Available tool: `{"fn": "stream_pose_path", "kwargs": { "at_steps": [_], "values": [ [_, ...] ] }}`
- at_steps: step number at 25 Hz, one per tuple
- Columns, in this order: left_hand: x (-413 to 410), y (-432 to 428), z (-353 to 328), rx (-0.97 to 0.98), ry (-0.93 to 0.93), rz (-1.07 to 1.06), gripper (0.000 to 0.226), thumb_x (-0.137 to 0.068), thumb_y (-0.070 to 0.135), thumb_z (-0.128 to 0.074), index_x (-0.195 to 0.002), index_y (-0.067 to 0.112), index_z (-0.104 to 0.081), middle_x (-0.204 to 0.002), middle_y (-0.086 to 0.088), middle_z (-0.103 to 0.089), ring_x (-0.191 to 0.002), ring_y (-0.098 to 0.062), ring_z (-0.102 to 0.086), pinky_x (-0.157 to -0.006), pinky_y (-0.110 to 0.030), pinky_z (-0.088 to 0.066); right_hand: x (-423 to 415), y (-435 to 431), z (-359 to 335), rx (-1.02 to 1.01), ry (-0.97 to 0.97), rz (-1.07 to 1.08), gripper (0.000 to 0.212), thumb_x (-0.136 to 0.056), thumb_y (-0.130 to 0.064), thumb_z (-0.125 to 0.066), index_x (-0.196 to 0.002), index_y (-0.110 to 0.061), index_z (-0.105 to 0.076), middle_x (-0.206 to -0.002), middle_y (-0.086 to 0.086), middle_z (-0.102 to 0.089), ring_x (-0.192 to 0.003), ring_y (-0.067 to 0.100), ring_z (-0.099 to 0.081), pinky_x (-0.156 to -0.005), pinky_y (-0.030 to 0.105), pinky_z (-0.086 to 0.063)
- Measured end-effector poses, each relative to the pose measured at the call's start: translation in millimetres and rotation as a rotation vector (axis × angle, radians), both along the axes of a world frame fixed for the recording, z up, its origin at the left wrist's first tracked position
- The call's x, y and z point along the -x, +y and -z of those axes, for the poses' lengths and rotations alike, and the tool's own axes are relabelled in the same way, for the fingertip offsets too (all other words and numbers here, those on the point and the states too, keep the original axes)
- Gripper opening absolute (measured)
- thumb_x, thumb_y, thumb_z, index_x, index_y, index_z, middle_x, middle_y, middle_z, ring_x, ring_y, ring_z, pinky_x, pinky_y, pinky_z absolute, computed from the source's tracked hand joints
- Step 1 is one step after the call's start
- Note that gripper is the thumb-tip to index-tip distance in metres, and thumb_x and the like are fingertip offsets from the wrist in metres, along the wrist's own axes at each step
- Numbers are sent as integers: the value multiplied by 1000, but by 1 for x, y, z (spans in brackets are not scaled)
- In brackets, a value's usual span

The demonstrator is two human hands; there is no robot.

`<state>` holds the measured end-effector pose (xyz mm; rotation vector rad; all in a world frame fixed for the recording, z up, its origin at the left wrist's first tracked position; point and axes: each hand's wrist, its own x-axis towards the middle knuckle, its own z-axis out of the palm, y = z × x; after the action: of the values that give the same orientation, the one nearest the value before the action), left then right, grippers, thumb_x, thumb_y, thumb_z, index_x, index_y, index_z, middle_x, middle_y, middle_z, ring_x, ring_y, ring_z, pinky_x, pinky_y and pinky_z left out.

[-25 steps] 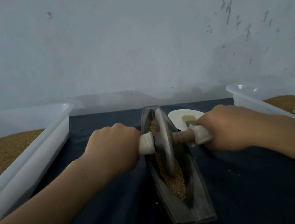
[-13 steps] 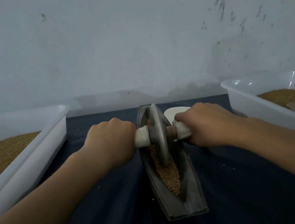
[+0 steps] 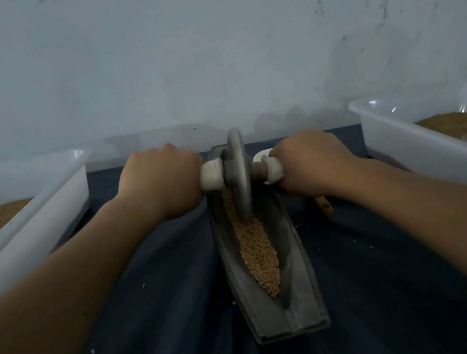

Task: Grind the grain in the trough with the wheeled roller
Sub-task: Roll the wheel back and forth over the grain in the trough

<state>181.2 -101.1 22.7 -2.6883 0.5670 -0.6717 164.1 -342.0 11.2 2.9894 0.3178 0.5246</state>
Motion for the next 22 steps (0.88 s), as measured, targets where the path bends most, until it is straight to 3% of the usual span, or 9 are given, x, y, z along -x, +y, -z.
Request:
{"fn": "stream_pose_path", "kwargs": {
  "at_steps": [4,7,9,12,16,20,22],
  "values": [
    [24,7,1,40,143,11,13,-80,46,-56,-81,34,-52,-82,10,-59,-74,-20,-60,-59,-31,-38,22,2,-2,64,-73,-23,33,-82,-58,-60,-66,-33,-46,-61,-9,-45,-53,11,-41,-47,27,-27],
    [54,21,-1,63,302,21,17,-69,53,-62,-74,40,-52,-69,15,-54,-60,-3,-51,-49,-24,-33,67,-2,2,172,-298,-117,30,-64,-48,-70,-64,-29,-46,-54,-13,-20,-43,6,-17,-44,19,-12],
    [63,27,2,59,292,36,18,-63,55,-60,-68,43,-49,-61,14,-52,-52,2,-45,-43,-21,-28,81,-8,4,164,-372,-143,25,-53,-46,-67,-63,-31,-50,-55,-15,-8,-42,8,-8,-48,16,-5],
    [48,21,7,56,179,27,20,-68,54,-57,-66,39,-44,-63,13,-49,-52,-3,-42,-45,-22,-26,68,-7,11,172,-313,-38,21,-61,-45,-70,-68,-32,-56,-55,-13,-17,-43,13,-17,-47,19,-9],
    [6,6,11,150,115,-57,13,-81,45,-56,-83,32,-60,-73,8,-54,-62,-18,-50,-56,-31,-36,10,11,-2,116,-166,38,20,-81,-41,-67,-76,-30,-51,-69,-7,-50,-63,19,-54,-53,28,-37],
    [17,5,9,180,154,-83,15,-82,43,-57,-90,32,-62,-78,7,-56,-66,-18,-52,-60,-33,-39,11,17,-9,128,-138,47,13,-80,-36,-67,-80,-29,-56,-69,-5,-50,-64,22,-54,-54,29,-40],
    [39,11,10,125,134,-39,14,-79,44,-60,-87,33,-58,-70,10,-46,-58,-14,-43,-54,-30,-35,39,11,2,145,-219,18,15,-74,-38,-66,-76,-30,-54,-60,-9,-37,-54,21,-42,-48,25,-29]
  ]
}}
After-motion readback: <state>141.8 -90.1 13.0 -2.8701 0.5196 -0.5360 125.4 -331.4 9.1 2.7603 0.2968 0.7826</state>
